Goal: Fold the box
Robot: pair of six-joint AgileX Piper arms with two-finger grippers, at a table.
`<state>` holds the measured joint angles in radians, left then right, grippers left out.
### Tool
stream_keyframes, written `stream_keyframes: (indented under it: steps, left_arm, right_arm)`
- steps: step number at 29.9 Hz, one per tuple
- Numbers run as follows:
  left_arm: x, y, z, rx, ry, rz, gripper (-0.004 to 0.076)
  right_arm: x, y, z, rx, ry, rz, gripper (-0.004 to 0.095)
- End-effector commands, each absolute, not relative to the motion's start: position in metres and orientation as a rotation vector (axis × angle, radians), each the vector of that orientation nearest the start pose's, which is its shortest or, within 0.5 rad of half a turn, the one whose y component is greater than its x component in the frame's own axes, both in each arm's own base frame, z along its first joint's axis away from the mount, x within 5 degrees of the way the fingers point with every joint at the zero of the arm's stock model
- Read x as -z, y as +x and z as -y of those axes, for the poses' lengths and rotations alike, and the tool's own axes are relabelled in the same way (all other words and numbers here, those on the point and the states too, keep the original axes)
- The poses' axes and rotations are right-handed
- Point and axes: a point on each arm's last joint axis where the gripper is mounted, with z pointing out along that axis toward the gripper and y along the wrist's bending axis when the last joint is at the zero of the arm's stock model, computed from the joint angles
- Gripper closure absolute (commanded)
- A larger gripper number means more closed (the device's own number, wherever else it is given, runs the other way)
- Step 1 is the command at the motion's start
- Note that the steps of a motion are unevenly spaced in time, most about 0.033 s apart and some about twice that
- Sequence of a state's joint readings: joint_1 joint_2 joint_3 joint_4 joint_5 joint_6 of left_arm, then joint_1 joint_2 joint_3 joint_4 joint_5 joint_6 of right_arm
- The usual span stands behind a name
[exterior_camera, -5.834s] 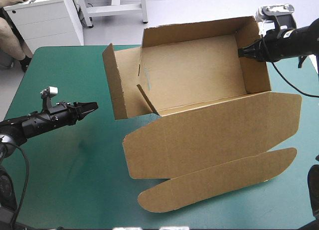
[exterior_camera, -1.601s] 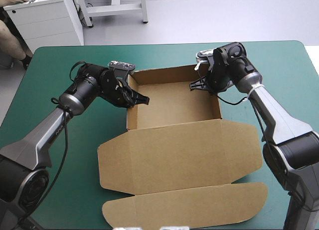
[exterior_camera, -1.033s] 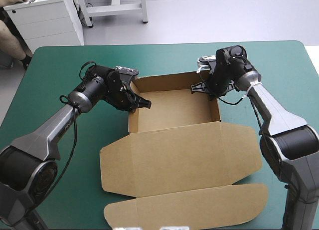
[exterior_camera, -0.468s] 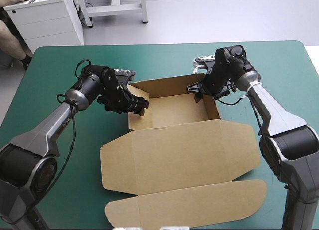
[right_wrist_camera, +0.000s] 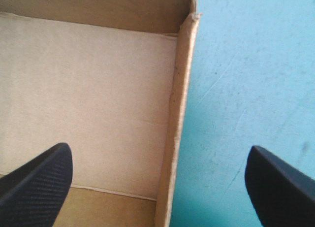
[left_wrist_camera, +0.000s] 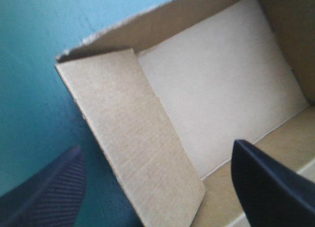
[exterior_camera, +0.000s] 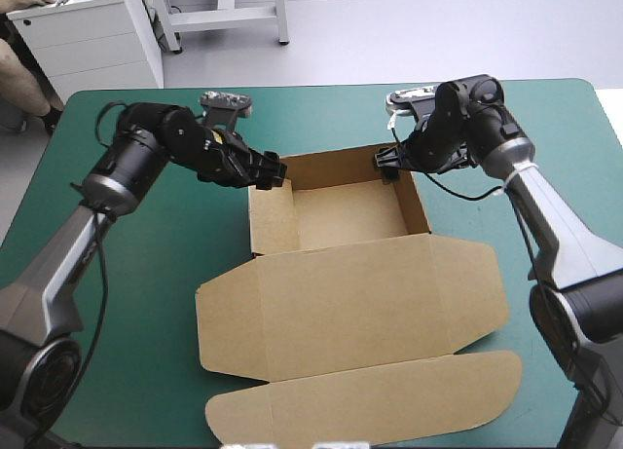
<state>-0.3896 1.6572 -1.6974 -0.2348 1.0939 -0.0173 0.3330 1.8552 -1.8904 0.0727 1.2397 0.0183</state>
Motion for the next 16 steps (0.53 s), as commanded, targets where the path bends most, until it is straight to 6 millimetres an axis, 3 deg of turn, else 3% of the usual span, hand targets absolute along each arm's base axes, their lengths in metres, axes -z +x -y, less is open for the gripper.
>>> stream_keyframes:
  steps: [1, 7, 11, 16]
  left_arm:
    - [-0.451, 0.284, 0.139, 0.484, 0.495, -2.28, 0.0216]
    - [-0.497, 0.225, 0.103, 0.3, 0.547, -2.141, 0.0491]
    - [-0.506, 0.194, 0.08, 0.155, 0.55, -2.18, 0.0708]
    - [-0.503, 0.166, 0.066, 0.125, 0.547, -2.178, 0.0731]
  right_arm:
    - [-0.412, 0.346, -0.125, -0.201, -0.43, -2.514, 0.0031]
    - [-0.445, 0.32, -0.113, -0.179, -0.433, -2.413, 0.0031]
    - [-0.452, 0.313, -0.111, -0.181, -0.431, -2.394, 0.0031]
    - [-0.452, 0.313, -0.111, -0.184, -0.431, -2.397, 0.0031]
